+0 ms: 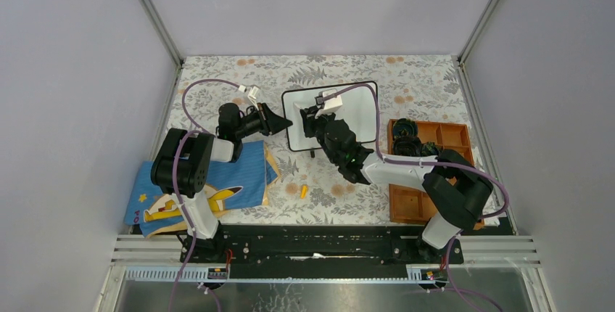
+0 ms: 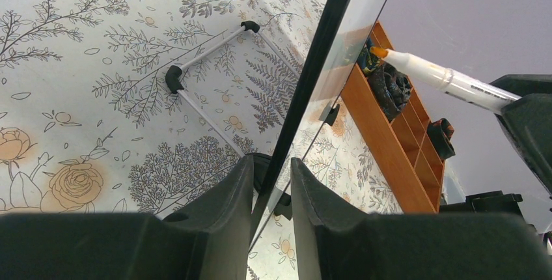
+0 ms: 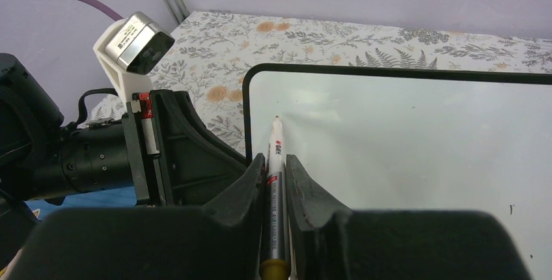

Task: Write a sentence on the whiteboard

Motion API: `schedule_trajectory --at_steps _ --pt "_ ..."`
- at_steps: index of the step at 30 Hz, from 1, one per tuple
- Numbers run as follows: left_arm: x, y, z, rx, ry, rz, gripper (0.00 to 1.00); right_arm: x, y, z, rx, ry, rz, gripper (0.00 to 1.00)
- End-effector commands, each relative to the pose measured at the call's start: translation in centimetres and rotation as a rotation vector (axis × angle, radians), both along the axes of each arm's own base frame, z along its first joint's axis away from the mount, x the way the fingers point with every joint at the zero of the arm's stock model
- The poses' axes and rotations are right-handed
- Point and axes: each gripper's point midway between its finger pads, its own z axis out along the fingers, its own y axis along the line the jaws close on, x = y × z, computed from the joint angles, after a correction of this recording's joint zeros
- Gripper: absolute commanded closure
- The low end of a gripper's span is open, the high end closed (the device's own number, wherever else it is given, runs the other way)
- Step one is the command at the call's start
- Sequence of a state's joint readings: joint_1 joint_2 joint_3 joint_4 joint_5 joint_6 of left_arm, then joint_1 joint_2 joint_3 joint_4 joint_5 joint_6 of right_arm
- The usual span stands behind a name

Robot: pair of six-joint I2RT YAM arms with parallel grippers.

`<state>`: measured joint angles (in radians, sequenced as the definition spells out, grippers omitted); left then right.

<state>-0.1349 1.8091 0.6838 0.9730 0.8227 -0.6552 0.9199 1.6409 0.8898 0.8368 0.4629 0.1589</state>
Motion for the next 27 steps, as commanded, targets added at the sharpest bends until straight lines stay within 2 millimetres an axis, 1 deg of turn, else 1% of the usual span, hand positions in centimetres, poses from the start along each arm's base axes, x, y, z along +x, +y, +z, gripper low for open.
schedule_trajectory --at_steps 1,4,15,22,27 --pt "0.6 -0.1 1.6 0.009 -0.074 0.003 0.67 1.3 -0.2 3.5 0.089 -0.062 -0.048 1.0" --pt "0.6 -0.1 1.6 0.01 -0.075 0.003 0.67 1.6 -0.3 3.4 0.086 -0.059 -0.055 1.0" --pt "0.6 -0.1 1.7 0.012 -0.078 0.002 0.67 2.3 -0.5 1.8 0.062 -0.02 -0.067 1.0" --pt "0.6 -0.1 1.6 0.014 -0.076 0.004 0.67 2.0 -0.7 0.9 0.048 0.001 -0.063 1.0" --pt "0.6 -0.1 1.7 0.013 -0.078 0.004 0.67 1.6 -1.1 0.0 0.035 0.022 -0.064 1.0"
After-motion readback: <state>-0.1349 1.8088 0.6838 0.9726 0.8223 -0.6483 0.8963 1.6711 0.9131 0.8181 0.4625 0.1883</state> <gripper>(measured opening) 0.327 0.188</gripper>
